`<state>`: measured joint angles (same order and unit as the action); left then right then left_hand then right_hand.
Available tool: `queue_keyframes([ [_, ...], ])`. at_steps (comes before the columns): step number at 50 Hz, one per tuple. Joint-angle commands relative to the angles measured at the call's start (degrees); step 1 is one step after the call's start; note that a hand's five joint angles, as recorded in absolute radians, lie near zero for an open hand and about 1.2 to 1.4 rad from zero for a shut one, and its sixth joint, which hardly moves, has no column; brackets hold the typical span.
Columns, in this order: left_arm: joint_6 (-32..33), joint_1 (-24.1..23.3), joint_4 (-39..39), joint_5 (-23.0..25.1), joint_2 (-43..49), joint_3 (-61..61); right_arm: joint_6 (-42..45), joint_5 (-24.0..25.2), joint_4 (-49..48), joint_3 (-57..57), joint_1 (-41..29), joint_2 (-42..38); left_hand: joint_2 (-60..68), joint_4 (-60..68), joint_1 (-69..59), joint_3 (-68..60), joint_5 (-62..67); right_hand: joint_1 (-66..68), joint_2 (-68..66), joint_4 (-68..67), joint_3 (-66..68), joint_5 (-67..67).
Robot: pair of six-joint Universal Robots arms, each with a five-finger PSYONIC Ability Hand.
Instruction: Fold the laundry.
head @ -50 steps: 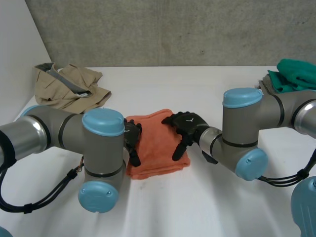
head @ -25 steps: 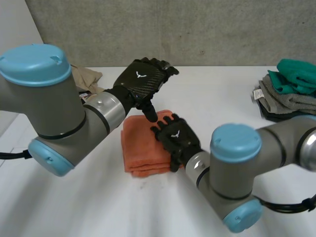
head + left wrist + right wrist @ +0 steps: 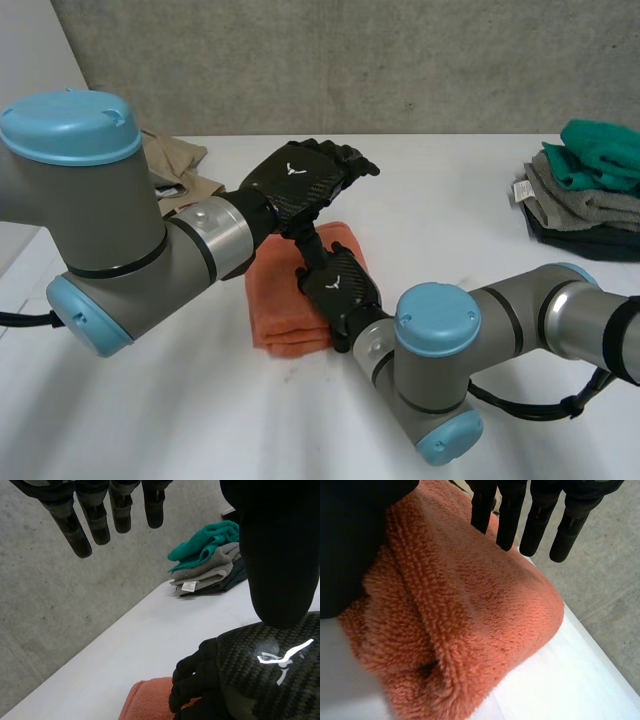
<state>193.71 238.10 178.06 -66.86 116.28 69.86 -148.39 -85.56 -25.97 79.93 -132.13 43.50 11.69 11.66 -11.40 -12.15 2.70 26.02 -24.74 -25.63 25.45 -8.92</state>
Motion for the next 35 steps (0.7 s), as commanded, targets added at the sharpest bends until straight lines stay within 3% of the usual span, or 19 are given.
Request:
queue_keyframes([
  [1, 0.1, 0.1, 0.1, 0.1, -0.3, -0.1, -0.3, 0.2, -1.0, -1.5, -0.1, -0.3, 1.7, 1.8, -2.0, -1.3, 0.7, 4.2, -5.5, -4.6, 4.8, -11.4],
  [14, 0.1, 0.3, 0.2, 0.1, -0.4, -0.4, -0.4, 0.3, -1.2, -6.9, 0.0, -3.1, 1.7, 1.8, -2.0, -1.3, 0.7, 8.4, -9.7, -8.8, 9.0, -15.5],
  [17, 0.0, 0.8, 0.2, 0.1, -0.4, -0.4, -0.5, 0.4, -1.7, -8.3, 0.0, -3.8, 1.7, 1.8, -2.0, -1.3, 0.7, 20.5, -21.8, -20.9, 21.1, -27.6],
  [20, -0.1, 1.0, 0.2, 0.1, -0.4, -0.4, -0.5, 0.5, -2.7, -10.0, 0.0, -5.1, 1.7, 1.8, -2.0, -1.3, 0.7, 41.2, -42.5, -41.6, 41.8, -48.3],
  [21, -0.1, 1.1, 0.2, 0.1, -0.4, -0.4, -0.7, 0.6, -3.4, -10.9, 0.0, -5.6, 1.7, 1.8, -2.0, -1.3, 0.7, 53.8, -55.1, -54.2, 54.4, -61.0],
  [28, 0.0, 2.1, 0.3, 0.0, -1.0, -0.8, -1.5, 0.7, -5.3, -15.1, 1.5, -5.6, 1.7, 1.8, -2.0, -1.3, 0.7, 54.0, -55.3, -54.4, 54.5, -61.1],
  [35, -0.4, 3.9, 0.4, -0.2, -3.7, -2.9, -6.5, 0.9, -6.7, -21.0, 8.2, -0.9, 1.4, 1.4, -1.7, -0.9, 0.4, 54.0, -55.3, -54.4, 54.5, -61.1],
])
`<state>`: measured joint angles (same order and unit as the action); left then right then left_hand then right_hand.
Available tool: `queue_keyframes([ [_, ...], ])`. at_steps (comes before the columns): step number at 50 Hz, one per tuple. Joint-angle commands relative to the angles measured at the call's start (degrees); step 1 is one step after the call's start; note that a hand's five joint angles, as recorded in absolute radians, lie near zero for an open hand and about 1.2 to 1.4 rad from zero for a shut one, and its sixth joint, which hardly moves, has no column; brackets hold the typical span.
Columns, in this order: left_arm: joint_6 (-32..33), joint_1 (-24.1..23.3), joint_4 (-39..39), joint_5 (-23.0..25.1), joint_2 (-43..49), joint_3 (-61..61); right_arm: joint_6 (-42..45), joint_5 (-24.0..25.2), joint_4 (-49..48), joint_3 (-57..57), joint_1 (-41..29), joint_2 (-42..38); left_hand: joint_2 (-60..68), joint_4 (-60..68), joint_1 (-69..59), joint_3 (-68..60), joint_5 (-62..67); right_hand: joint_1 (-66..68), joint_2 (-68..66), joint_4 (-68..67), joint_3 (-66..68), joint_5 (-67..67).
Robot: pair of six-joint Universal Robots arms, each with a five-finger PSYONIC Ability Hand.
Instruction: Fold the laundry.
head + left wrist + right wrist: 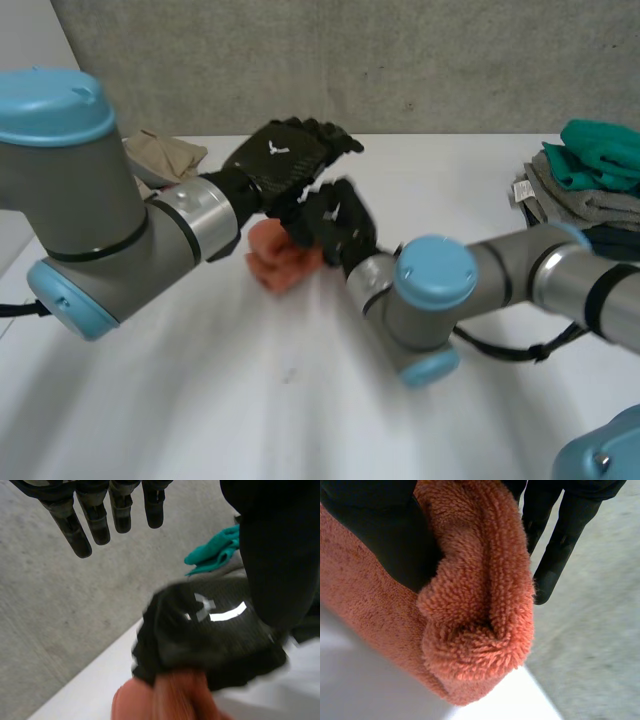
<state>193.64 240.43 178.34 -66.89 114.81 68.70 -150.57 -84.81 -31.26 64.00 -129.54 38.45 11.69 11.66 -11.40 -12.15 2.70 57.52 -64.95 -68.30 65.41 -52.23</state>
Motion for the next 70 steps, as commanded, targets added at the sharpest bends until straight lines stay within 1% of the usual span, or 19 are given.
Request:
queue_keyframes([
  [1, -0.5, 1.8, 0.2, -0.2, -2.5, -2.0, -5.7, 0.1, -2.7, -6.3, 7.4, 5.2, 1.2, 1.3, -1.5, -0.8, 0.2, 22.5, -15.0, -11.7, 14.6, -17.8],
  [7, -1.2, 2.1, 0.2, -0.8, -4.2, -4.0, -7.7, -0.7, -9.5, -9.0, 14.8, 9.5, 1.1, 1.1, -1.3, -0.6, 0.0, 22.5, -15.0, -11.7, 14.6, -17.8],
  [12, -1.4, 2.0, 0.2, -0.9, -4.5, -4.3, -10.4, -1.1, -14.2, -11.1, 24.4, 12.0, 1.1, 1.1, -1.3, -0.6, 0.0, 22.5, -15.0, -11.7, 14.6, -17.8],
  [18, -1.4, 1.5, 0.2, -0.8, -4.5, -3.9, -17.0, 1.5, -14.4, -14.6, 35.3, 10.5, 1.1, 1.1, -1.3, -0.6, 0.0, 22.5, -15.0, -11.7, 14.6, -17.8],
  [22, -1.4, 1.4, 0.2, -0.8, -4.3, -3.4, -21.3, 8.4, -14.4, -17.2, 41.8, 4.5, 1.2, 1.3, -1.5, -0.8, 0.2, 22.5, -15.0, -11.7, 14.6, -17.8],
  [23, -1.4, 1.4, 0.2, -0.9, -4.3, -3.3, -22.2, 11.7, -14.4, -18.0, 43.8, 2.1, 1.2, 1.3, -1.5, -0.8, 0.2, 22.5, -15.0, -11.7, 14.6, -17.8],
  [30, -1.3, 0.9, 0.1, -0.9, -3.9, -1.6, -23.0, 23.2, -14.3, -18.2, 52.2, -7.2, 1.2, 1.3, -1.5, -0.8, 0.2, 22.5, -15.0, -11.7, 14.6, -17.8],
  [34, -1.2, 0.3, 0.1, -0.9, -3.8, -0.8, -22.7, 32.4, -14.0, -14.9, 56.1, -11.5, 1.4, 1.4, -1.7, -0.9, 0.4, 22.5, -15.0, -11.7, 14.6, -17.8],
  [38, -1.2, 0.3, 0.1, -0.9, -3.8, -0.1, -22.3, 36.7, -14.8, -11.0, 57.7, -11.2, 1.4, 1.4, -1.7, -0.9, 0.4, 22.5, -15.0, -11.7, 14.6, -17.8],
  [40, -1.2, 0.0, 0.1, -0.9, -3.8, 0.0, -22.3, 37.6, -15.1, -10.0, 58.1, -10.7, 1.4, 1.4, -1.7, -0.9, 0.4, 22.5, -15.0, -11.7, 14.6, -17.8],
  [49, -1.1, -0.9, 0.1, -1.0, -4.4, 0.0, -22.3, 36.6, -15.5, -5.8, 58.1, -4.5, 1.4, 1.4, -1.7, -0.9, 0.4, 22.5, -15.0, -11.7, 14.6, -17.8],
  [50, -1.1, -1.0, 0.1, -1.0, -4.5, 0.1, -22.4, 36.3, -14.9, -5.1, 58.1, -3.2, 1.4, 1.4, -1.7, -0.9, 0.4, 4.6, 2.9, 6.2, -3.3, 0.2],
  [53, -1.0, -1.3, 0.1, -1.0, -4.6, 0.1, -22.4, 34.0, -12.0, -4.0, 58.1, -0.8, 1.4, 1.4, -1.7, -0.9, 0.4, -15.2, 22.7, 26.0, -23.1, 20.0],
  [55, -1.0, -1.6, 0.1, -1.0, -4.8, 0.0, -22.3, 32.2, -9.5, -3.8, 58.1, 0.1, 1.4, 1.4, -1.7, -0.9, 0.4, -24.2, 31.6, 34.9, -32.1, 28.9],
  [56, -1.0, -1.7, 0.1, -1.0, -4.9, 0.0, -22.3, 31.3, -8.2, -3.8, 58.1, 0.7, 1.4, 1.4, -1.7, -0.9, 0.4, -32.7, 40.1, 43.5, -40.6, 37.4],
  [57, -1.1, -1.8, 0.1, -1.0, -4.9, 0.1, -22.1, 29.7, -5.2, -3.7, 58.1, 1.8, 1.4, 1.4, -1.7, -0.9, 0.4, -47.5, 55.0, 58.3, -55.4, 52.2],
  [63, -1.4, -3.0, 0.0, -1.0, -6.0, 0.2, -20.0, 25.9, 6.6, -3.1, 58.4, 7.6, 1.2, 1.3, -1.5, -0.8, 0.2, -47.5, 55.0, 58.3, -55.4, 52.2],
  [67, -1.4, -3.6, 0.1, -1.0, -6.9, 0.2, -15.6, 22.9, 16.7, -1.9, 61.4, 12.7, 1.2, 1.3, -1.5, -0.8, 0.2, -47.5, 55.0, 58.3, -55.4, 52.2],
  [70, -1.5, -3.8, 0.1, -1.0, -7.8, 0.1, -11.0, 18.6, 23.7, -1.9, 63.2, 16.9, 1.2, 1.3, -1.5, -0.8, 0.2, -47.5, 55.0, 58.3, -55.4, 52.2],
])
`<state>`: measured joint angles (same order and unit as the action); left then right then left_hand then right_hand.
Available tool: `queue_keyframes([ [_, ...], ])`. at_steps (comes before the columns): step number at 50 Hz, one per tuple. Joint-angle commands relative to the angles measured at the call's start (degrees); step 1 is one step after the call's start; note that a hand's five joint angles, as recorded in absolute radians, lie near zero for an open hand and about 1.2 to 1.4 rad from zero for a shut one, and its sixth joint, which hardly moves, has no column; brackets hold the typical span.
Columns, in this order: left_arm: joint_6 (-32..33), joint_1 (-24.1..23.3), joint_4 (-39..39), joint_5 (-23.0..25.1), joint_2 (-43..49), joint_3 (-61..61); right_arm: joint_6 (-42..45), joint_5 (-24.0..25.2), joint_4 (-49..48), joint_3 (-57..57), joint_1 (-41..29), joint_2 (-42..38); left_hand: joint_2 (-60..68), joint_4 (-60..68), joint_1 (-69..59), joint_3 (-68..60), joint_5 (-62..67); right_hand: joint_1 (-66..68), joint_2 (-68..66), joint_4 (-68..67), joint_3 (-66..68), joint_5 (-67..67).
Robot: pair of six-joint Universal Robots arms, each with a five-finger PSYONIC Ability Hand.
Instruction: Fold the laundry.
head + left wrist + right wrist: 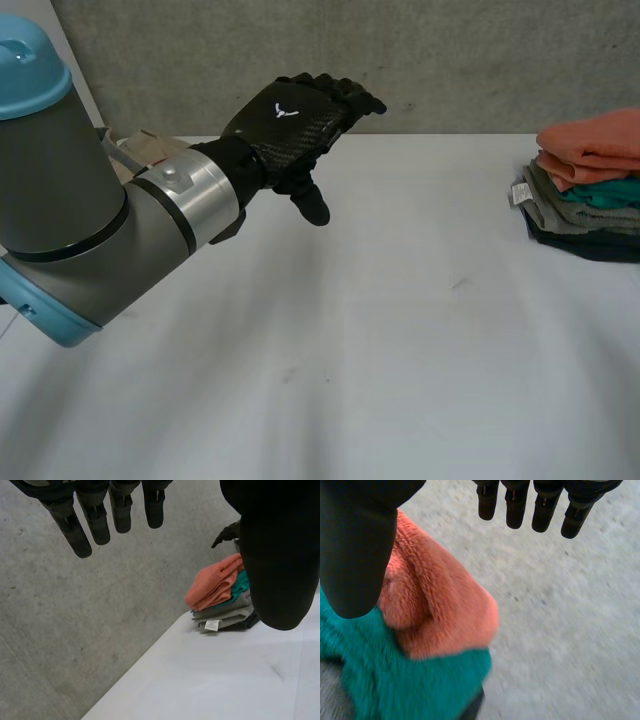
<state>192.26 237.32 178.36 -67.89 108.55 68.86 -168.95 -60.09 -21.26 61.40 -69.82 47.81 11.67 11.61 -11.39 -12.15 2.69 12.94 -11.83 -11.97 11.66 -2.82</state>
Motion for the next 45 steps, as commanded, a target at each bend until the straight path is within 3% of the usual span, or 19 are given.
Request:
queue_keyframes([
  [1, -0.1, -0.7, 0.1, 0.0, -1.9, -0.1, 8.6, -7.7, 14.9, 0.6, 3.7, 8.4, 1.2, 1.3, -1.5, -0.8, 0.2, -2.9, 1.8, 2.0, -1.7, 2.8],
  [5, -0.5, -0.8, 0.1, 0.0, -3.3, -0.8, 17.3, -17.9, 17.7, -1.2, 4.1, 14.0, 1.1, 1.1, -1.3, -0.6, 0.0, -2.9, 1.8, 2.0, -1.7, 2.8],
  [10, -2.5, -0.5, 1.0, 0.0, -5.7, -2.9, 21.6, -23.8, 10.9, -1.1, 1.8, 18.8, 1.1, 1.1, -1.3, -0.6, 0.0, -2.9, 1.8, 2.0, -1.7, 2.8],
  [15, -3.7, 0.8, 2.1, -2.6, -7.7, -4.6, 21.0, -20.8, -3.7, 6.2, -13.4, 22.6, 0.6, 0.6, -0.8, -0.1, -0.5, -2.9, 1.8, 2.0, -1.7, 2.8],
  [17, -3.6, 2.7, 2.2, -6.9, -8.2, -5.4, 21.1, -17.8, -8.4, 10.8, -17.1, 24.5, 0.1, 0.1, -0.3, 0.4, -1.0, -2.9, 1.8, 2.0, -1.7, 2.8],
  [18, -3.2, 5.3, 2.2, -10.0, -8.3, -5.6, 21.1, -14.3, -12.5, 15.4, -19.6, 25.8, 0.2, 0.3, -0.5, 0.3, -0.8, -2.9, 1.8, 2.0, -1.7, 2.8],
  [21, -2.5, 10.0, 2.0, -13.1, -8.0, -5.7, 21.6, -6.5, -18.4, 23.6, -23.7, 27.6, 0.2, 0.3, -0.5, 0.3, -0.8, -2.9, 1.8, 2.0, -1.7, 2.8],
  [22, -1.3, 13.7, 2.0, -13.8, -7.4, -5.5, 21.6, -4.9, -19.3, 25.6, -24.4, 27.8, 0.1, 0.1, -0.3, 0.4, -1.0, -2.9, 1.8, 2.0, -1.7, 2.8],
  [25, 2.1, 18.9, 2.0, -13.9, -4.6, -5.3, 21.4, 0.0, -18.5, 31.3, -27.3, 27.9, 0.1, 0.1, -0.3, 0.4, -1.0, -2.9, 1.8, 2.0, -1.7, 2.8],
  [30, 14.8, 27.8, 2.6, -13.8, 8.5, -7.0, 21.3, -0.5, -9.9, 35.0, -30.2, 26.9, 0.4, 0.4, -0.7, 0.1, -0.6, -2.9, 1.8, 2.0, -1.7, 2.8],
  [35, 24.6, 31.3, 8.7, -13.2, 22.4, -12.5, 22.5, -2.0, -0.1, 35.6, -30.9, 23.4, 0.4, 0.4, -0.7, 0.1, -0.6, -2.9, 1.8, 2.0, -1.7, 2.8],
  [39, 26.8, 34.3, 15.9, -10.0, 32.3, -17.9, 24.4, -2.7, 3.2, 35.7, -31.7, 20.8, 0.9, 1.0, -1.2, -0.4, -0.1, -2.9, 1.8, 2.0, -1.7, 2.8],
  [45, 26.1, 36.0, 19.3, -1.6, 43.1, -25.5, 25.2, -3.0, 3.2, 38.2, -31.3, 20.7, 4.8, 4.8, -5.0, -4.3, 3.7, -2.9, 1.8, 2.0, -1.7, 2.8],
])
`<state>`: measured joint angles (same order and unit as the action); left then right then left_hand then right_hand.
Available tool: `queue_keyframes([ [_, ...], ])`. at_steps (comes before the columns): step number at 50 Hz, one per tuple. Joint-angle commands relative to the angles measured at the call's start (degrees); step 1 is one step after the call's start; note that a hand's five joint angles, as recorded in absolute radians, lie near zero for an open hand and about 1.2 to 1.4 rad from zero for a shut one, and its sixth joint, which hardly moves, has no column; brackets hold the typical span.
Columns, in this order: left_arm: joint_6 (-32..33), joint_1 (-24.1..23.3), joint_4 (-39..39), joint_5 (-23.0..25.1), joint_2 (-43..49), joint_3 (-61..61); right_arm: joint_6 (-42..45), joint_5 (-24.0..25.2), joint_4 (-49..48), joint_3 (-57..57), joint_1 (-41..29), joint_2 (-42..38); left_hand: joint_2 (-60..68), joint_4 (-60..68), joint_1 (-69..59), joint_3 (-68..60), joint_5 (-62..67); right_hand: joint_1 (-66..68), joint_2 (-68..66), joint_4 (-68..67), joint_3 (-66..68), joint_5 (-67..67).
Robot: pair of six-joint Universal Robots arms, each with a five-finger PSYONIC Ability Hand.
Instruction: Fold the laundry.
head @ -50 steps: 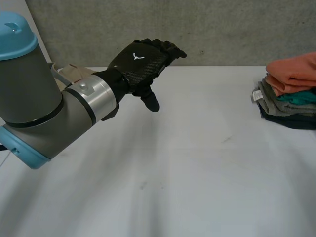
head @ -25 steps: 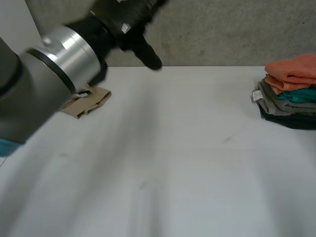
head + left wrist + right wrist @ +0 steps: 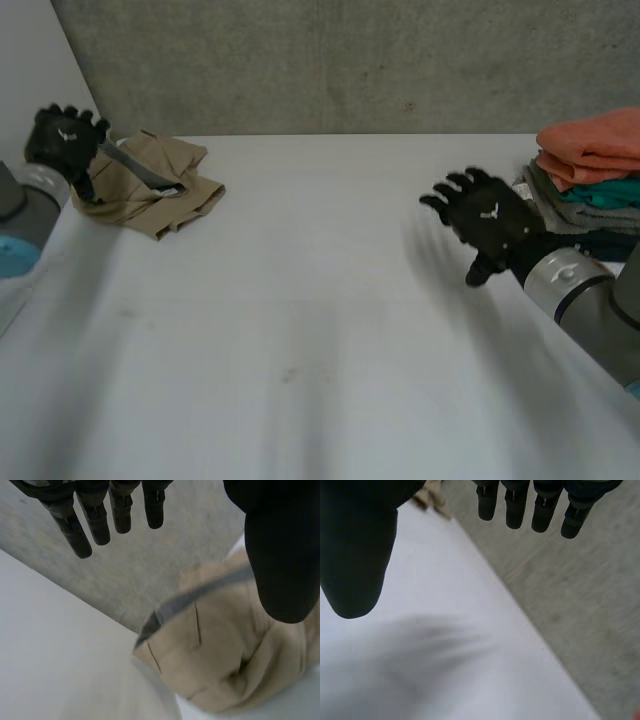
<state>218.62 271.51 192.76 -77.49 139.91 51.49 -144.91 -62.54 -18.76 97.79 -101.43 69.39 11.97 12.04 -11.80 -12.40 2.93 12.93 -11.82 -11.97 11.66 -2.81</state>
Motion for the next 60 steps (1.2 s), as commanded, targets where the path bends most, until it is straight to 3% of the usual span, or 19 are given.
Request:
queue_keyframes([
  [1, -0.4, 2.0, 5.3, 9.0, 14.3, -10.2, 1.1, -0.6, 0.7, 2.0, 0.4, -1.0, 4.8, 4.7, -5.0, -4.4, 3.8, -2.9, 1.8, 2.0, -1.7, 2.8],
  [7, -0.4, 2.4, 6.1, 9.6, 21.6, -18.3, 1.1, -0.6, 0.7, 3.8, 0.5, -1.1, 8.8, 8.8, -9.0, -8.4, 7.9, -2.9, 1.8, 2.0, -1.7, 2.8],
  [10, -0.5, 2.6, 7.5, 9.8, 24.0, -20.9, 1.1, -0.6, 0.7, 4.2, 0.6, -1.1, 22.6, 22.5, -22.8, -22.2, 21.6, -2.9, 1.8, 2.0, -1.7, 2.8],
  [14, -0.6, 2.6, 11.1, 9.6, 24.8, -21.1, 1.1, -0.7, 0.7, 4.7, 0.8, -1.2, 64.9, 64.8, -65.1, -64.5, 64.0, -2.9, 1.8, 2.0, -1.7, 2.8],
  [15, -0.7, 2.5, 13.4, 9.0, 24.7, -20.6, 1.1, -0.7, 0.7, 4.6, 0.8, -1.2, 68.0, 67.9, -68.2, -67.6, 67.0, -2.9, 1.8, 2.0, -1.7, 2.8],
  [18, -0.8, 1.9, 16.8, 7.9, 24.1, -17.9, 1.1, -0.7, 0.6, 4.6, 0.8, -1.2, 68.0, 68.0, -68.2, -67.6, 67.1, -2.9, 1.8, 2.0, -1.7, 2.8],
  [22, -2.6, 0.7, 21.2, 5.3, 16.2, -9.1, 1.1, -0.7, 0.5, 4.6, 0.8, -1.1, 68.0, 68.0, -68.2, -67.6, 67.1, -2.9, 1.8, 2.0, -1.7, 2.8],
  [26, -9.2, -1.7, 24.6, 5.1, 3.3, 2.2, 1.0, -0.7, 0.5, 4.4, 0.9, -0.7, 68.0, 68.0, -68.2, -67.6, 67.1, -2.9, 1.8, 2.0, -1.7, 2.8],
  [31, -22.5, -7.6, 28.0, 5.0, -13.5, 14.9, 0.3, -1.8, 0.6, 4.1, 0.9, 0.1, 68.0, 68.0, -68.2, -67.6, 67.1, -2.9, 1.8, 2.0, -1.7, 2.8],
  [38, -31.0, -16.3, 28.2, 7.7, -27.5, 30.7, 0.2, -5.8, 0.7, 4.1, 1.1, 3.8, 68.0, 68.0, -68.2, -67.6, 67.1, -2.9, 1.8, 2.0, -1.7, 2.8],
  [41, -31.5, -20.6, 28.2, 10.2, -28.5, 34.9, -0.1, -6.7, 0.7, 4.1, 1.2, 5.0, 68.0, 68.0, -68.2, -67.6, 67.1, -2.9, 1.8, 2.0, -1.7, 2.8],
  [45, -31.1, -32.6, 28.3, 14.8, -27.3, 40.6, -2.5, -7.9, 0.6, 4.0, 1.7, 6.8, 68.0, 68.0, -68.2, -67.6, 67.1, -2.9, 1.8, 2.0, -1.7, 2.8],
  [49, -31.2, -41.0, 27.9, 15.4, -24.5, 41.8, -4.8, -8.2, 0.7, 3.9, 2.9, 7.3, 68.0, 68.0, -68.2, -67.6, 67.1, -2.9, 1.8, 2.0, -1.7, 2.8],
  [57, -31.5, -49.0, 25.2, 15.1, -19.3, 41.9, -5.8, -8.7, 0.7, 2.8, 4.2, 7.3, 68.0, 68.0, -68.2, -67.6, 67.1, -2.9, 1.8, 2.0, -1.7, 2.8],
  [60, -31.1, -50.1, 23.5, 15.1, -19.8, 41.9, -5.8, -8.7, 1.2, 2.4, 4.2, 7.3, 31.9, 31.8, -32.0, -31.4, 30.9, -2.9, 1.8, 2.0, -1.7, 2.8],
])
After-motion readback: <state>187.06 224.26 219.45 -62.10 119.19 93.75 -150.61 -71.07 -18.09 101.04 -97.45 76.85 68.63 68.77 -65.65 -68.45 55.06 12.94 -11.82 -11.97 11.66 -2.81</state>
